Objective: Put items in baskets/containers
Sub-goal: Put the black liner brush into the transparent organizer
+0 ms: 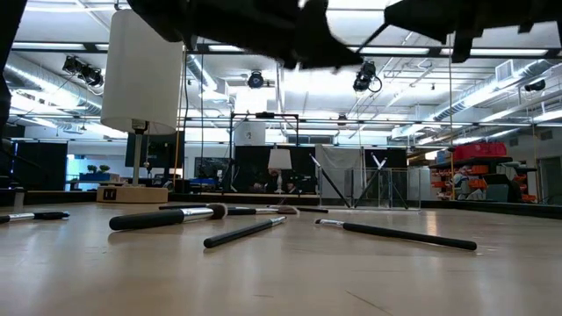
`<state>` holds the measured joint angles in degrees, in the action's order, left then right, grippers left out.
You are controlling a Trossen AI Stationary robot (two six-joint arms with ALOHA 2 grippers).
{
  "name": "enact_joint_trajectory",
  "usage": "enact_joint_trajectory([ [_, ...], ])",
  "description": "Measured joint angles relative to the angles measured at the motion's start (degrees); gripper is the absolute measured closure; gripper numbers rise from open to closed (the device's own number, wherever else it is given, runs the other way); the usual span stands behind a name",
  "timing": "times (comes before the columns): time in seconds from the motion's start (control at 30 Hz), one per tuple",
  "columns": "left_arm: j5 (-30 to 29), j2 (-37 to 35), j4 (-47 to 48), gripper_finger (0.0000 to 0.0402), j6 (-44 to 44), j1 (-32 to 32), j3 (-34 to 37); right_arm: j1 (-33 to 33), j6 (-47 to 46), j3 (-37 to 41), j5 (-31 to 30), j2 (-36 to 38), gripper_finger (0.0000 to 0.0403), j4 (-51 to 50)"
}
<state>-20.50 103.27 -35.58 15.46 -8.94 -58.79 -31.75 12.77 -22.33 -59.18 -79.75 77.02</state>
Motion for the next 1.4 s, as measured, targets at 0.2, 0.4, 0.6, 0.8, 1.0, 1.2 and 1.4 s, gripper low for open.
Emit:
enact_joint_trajectory([
  [0.2,1.4,0.1,5.8,0.0257,-7.0,2.4,0.2,-0.7,0.5,-0.6,-12.9,13.6,0.0393,-15.2],
  [0.4,6.9,0.1,8.8,0.0210,-10.1,3.9,0.2,1.3,-2.4,-3.5,-14.2,23.3,0.0393,-32.7],
  [0.6,8.5,0.2,9.0,0.0205,-10.3,3.4,0.2,11.8,-22.3,-8.4,2.9,25.8,0.0394,-60.6],
  [0.8,8.4,0.2,9.5,0.0217,-10.3,3.2,0.2,26.9,-30.0,-10.1,15.2,23.9,0.0393,-70.4],
  [1.0,8.4,0.2,10.9,0.0220,-10.3,3.2,0.2,40.5,-30.4,-10.2,26.2,20.9,0.0393,-70.9],
  [1.2,8.4,0.2,11.2,0.0220,-10.3,3.2,0.2,48.4,-33.4,-10.2,36.8,14.3,0.0393,-69.6],
  [1.4,8.4,0.2,11.6,0.0220,-10.2,3.2,0.2,50.5,-34.8,-10.2,42.8,6.7,0.0392,-67.1],
])
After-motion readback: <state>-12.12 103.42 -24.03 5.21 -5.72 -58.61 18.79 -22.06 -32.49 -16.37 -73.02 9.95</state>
